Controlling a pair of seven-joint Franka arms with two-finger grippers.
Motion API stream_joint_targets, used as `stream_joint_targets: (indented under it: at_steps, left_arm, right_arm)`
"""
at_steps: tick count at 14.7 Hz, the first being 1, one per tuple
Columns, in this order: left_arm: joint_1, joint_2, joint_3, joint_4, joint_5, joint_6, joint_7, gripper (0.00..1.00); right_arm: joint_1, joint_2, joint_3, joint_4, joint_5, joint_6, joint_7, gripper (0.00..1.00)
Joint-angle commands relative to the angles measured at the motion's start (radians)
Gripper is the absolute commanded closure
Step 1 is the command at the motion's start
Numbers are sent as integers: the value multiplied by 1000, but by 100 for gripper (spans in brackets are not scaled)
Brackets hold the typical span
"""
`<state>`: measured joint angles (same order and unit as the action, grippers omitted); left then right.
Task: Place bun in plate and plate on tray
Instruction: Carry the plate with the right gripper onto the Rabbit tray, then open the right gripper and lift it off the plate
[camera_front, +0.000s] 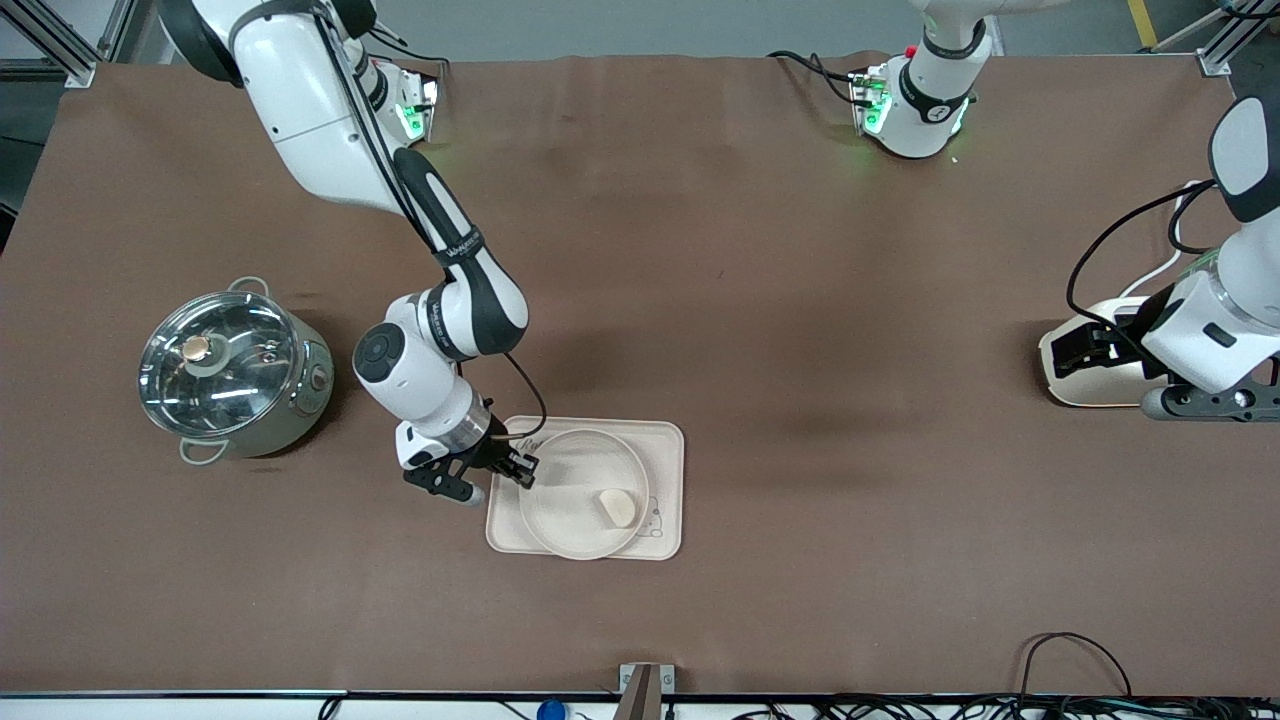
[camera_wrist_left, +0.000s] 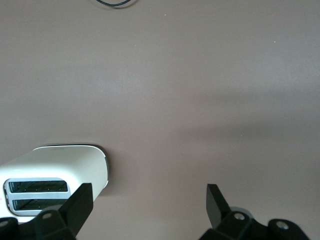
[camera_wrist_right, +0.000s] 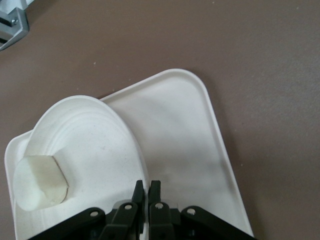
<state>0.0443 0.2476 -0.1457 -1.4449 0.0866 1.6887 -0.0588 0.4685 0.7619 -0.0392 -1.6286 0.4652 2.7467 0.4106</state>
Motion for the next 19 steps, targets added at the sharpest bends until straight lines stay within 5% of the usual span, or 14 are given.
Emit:
stream_joint_targets:
  at_steps: [1,2,5,10,15,19]
  left_arm:
    - [2,-14,-3,-5,10,-7,20,0]
    - [2,-18,-3,-3,10,-33,37,0]
    - [5,-11,-3,11,10,-32,51,0]
    - [-14,1,-6,12,10,-24,48,0]
    - [-17,2,-11,12,13,-24,51,0]
    - [-53,15,-35,14,10,-21,31,0]
  right_arm:
    - [-27,20,13,21,16,28,-49,98]
    - [-28,22,15,21,20,28,-49,82]
    - [-36,30,15,21,24,48,-47,0]
    - [-31,-8,15,-9,24,58,-42,0]
    - [-83,-168,10,-169,18,36,-52,0]
    - [-94,-350,-71,-238,-34,-219,-70,0]
